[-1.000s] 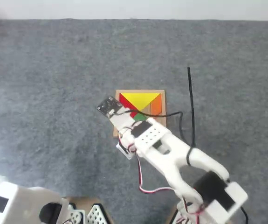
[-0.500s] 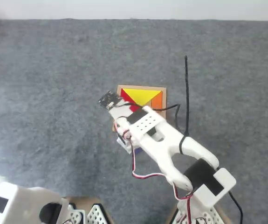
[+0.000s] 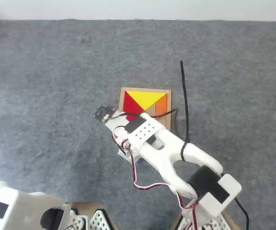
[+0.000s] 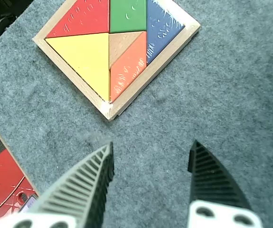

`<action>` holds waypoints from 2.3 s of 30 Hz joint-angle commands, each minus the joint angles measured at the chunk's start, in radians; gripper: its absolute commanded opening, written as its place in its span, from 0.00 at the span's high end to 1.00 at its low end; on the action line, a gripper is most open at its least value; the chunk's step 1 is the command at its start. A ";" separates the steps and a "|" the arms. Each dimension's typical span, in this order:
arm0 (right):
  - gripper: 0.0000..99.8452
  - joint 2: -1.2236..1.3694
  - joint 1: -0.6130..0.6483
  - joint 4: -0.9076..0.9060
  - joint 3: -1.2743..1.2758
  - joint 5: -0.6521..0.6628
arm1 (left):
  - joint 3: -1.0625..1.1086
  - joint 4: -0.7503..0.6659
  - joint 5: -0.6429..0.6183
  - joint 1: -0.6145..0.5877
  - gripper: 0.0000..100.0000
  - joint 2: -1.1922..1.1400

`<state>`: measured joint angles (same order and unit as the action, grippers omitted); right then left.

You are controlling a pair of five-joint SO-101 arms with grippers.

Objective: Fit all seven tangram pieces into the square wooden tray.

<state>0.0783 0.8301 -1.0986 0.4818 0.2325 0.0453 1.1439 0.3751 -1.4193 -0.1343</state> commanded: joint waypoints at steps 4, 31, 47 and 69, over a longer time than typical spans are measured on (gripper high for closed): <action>0.84 -0.179 -0.035 -0.104 -0.015 0.176 | -0.012 -0.023 0.000 -0.005 0.75 0.060; 0.73 -0.193 0.059 0.061 0.193 0.147 | -0.010 -0.021 0.000 0.002 0.75 0.060; 0.75 -0.071 0.053 0.108 0.164 0.141 | -0.012 -0.021 0.000 -0.008 0.75 0.061; 0.85 -0.082 0.053 0.028 0.124 -0.052 | -0.012 -0.021 0.000 -0.008 0.75 0.061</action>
<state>0.0046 0.8777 -1.0311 0.6582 0.2493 0.0453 1.1439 0.3751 -1.4193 -0.1343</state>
